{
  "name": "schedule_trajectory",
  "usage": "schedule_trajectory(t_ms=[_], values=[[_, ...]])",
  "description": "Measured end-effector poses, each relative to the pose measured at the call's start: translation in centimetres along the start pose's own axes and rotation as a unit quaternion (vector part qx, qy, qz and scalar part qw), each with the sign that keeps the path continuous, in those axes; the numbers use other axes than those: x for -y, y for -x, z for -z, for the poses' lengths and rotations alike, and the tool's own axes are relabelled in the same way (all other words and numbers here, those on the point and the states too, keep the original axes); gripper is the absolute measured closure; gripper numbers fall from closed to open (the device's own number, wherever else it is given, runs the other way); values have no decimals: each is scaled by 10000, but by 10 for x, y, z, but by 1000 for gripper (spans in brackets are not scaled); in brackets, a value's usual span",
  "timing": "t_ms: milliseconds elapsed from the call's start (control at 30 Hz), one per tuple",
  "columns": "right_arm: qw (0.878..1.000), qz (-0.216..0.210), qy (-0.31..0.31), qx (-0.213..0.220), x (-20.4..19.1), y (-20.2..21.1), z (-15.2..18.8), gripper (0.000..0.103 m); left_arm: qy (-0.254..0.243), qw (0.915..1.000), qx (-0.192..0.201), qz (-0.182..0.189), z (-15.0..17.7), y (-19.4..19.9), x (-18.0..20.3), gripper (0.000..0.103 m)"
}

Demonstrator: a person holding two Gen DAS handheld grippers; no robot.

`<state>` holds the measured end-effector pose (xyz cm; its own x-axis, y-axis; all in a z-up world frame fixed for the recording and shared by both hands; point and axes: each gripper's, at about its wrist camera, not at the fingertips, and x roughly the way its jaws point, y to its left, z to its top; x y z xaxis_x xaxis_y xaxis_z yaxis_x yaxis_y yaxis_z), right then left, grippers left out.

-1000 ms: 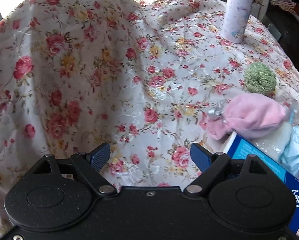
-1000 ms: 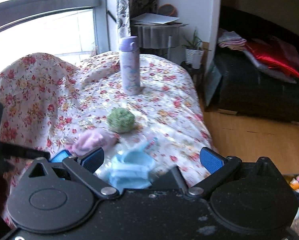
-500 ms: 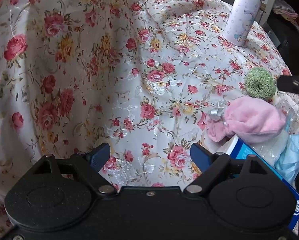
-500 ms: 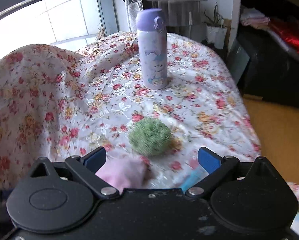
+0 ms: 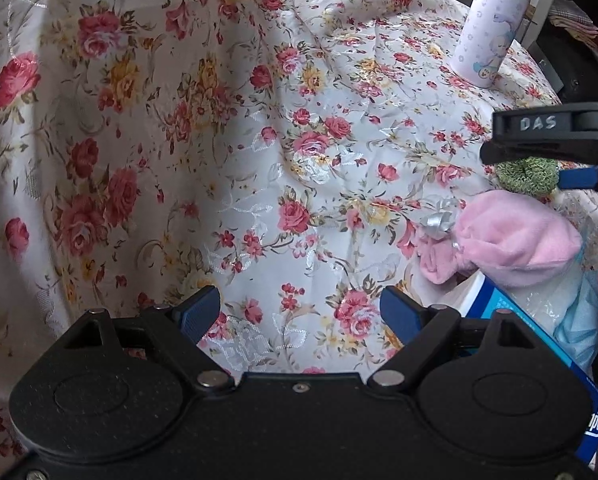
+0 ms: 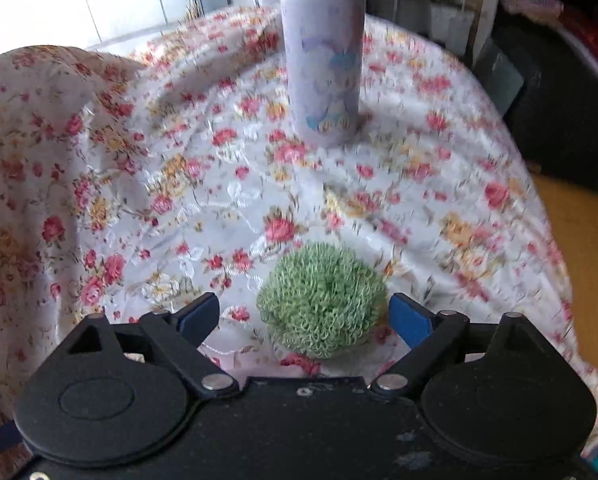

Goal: Organize soft objects
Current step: 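Lower the right tool onto the green scrubber ball and close on it, then grasp the pink cloth pouch with the left tool while the right tool holds the green ball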

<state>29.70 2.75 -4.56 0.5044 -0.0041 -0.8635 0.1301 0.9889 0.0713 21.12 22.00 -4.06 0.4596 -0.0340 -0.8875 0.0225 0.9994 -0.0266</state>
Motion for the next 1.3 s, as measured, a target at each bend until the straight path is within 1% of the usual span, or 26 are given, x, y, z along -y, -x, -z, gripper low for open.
schedule_trajectory(t_ms=[33,100,133,167,233,433,567,733,833,1033,1167,1300], values=[[10000,44,-5,-69,0,-4,1,21,-3,10000,0,11,0,-1,0,20],[9999,110,8,-119,-1,-9,4,28,-4,10000,8,19,0,0,0,20],[9998,144,-13,-138,1,-10,5,37,-6,10000,15,24,0,0,0,20],[9997,166,-61,-155,3,-11,5,43,-8,10000,20,32,0,0,0,20],[9998,73,-161,-123,7,-9,6,47,-21,10000,23,27,0,0,0,20],[9992,87,-353,158,19,14,8,48,-23,10000,16,13,0,-1,-1,20],[9987,24,-364,365,26,43,13,48,-39,10000,22,-9,-1,-2,-1,20],[9982,-20,-217,567,32,84,30,48,-91,9999,48,-89,0,-2,0,20],[9977,-45,-176,649,38,106,44,48,-146,9997,76,-165,1,-1,1,20],[9956,-172,-280,879,54,148,82,48,-258,9991,158,-286,2,1,3,20],[9938,-243,-435,990,67,164,111,48,-405,9979,328,-397,5,7,9,20],[9928,-138,-408,1118,77,171,141,48,-600,9960,552,-361,7,14,18,20]])
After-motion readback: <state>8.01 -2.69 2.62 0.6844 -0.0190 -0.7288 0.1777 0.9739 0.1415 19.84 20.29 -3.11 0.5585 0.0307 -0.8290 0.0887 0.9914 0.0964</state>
